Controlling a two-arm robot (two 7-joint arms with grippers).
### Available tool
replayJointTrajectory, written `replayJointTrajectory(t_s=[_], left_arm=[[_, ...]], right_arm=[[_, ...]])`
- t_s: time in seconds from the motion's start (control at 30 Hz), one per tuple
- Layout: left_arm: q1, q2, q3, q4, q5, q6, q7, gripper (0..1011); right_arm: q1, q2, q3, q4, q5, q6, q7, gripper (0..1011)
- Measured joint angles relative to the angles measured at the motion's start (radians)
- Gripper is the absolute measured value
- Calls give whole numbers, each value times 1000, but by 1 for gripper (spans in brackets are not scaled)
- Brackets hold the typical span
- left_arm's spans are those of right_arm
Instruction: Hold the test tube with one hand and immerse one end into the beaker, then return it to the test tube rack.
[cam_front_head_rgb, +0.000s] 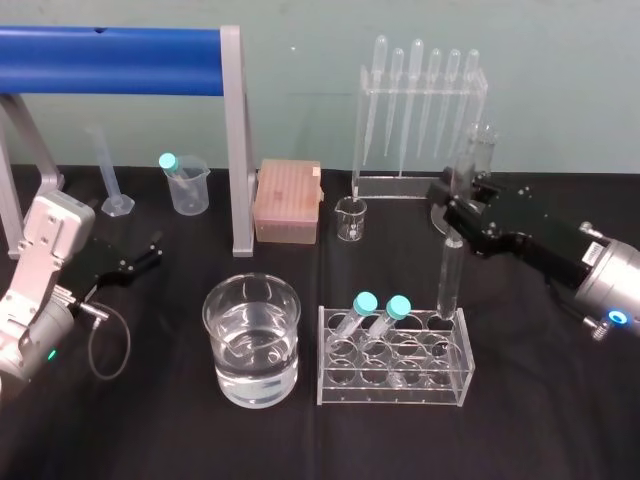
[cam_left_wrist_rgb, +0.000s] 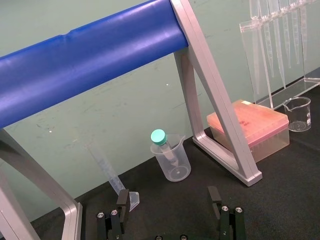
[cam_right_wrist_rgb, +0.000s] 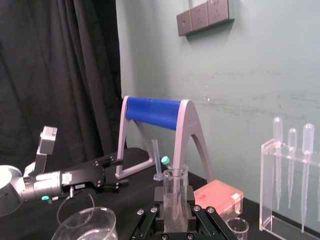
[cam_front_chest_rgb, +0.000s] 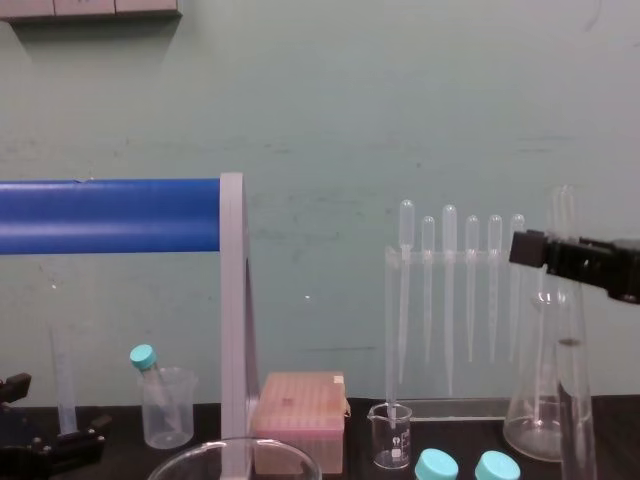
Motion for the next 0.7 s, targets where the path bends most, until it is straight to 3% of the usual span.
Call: replayJointTrajectory(t_s=[0.33,0.7], left_arm=[[0,0,0,0,0,0,0,1000],[0,0,0,0,0,0,0,1000]], right_arm=[[27,-18,-35,65,-15,8,39,224],[43,-25,-47,112,-34,-15,67,224]])
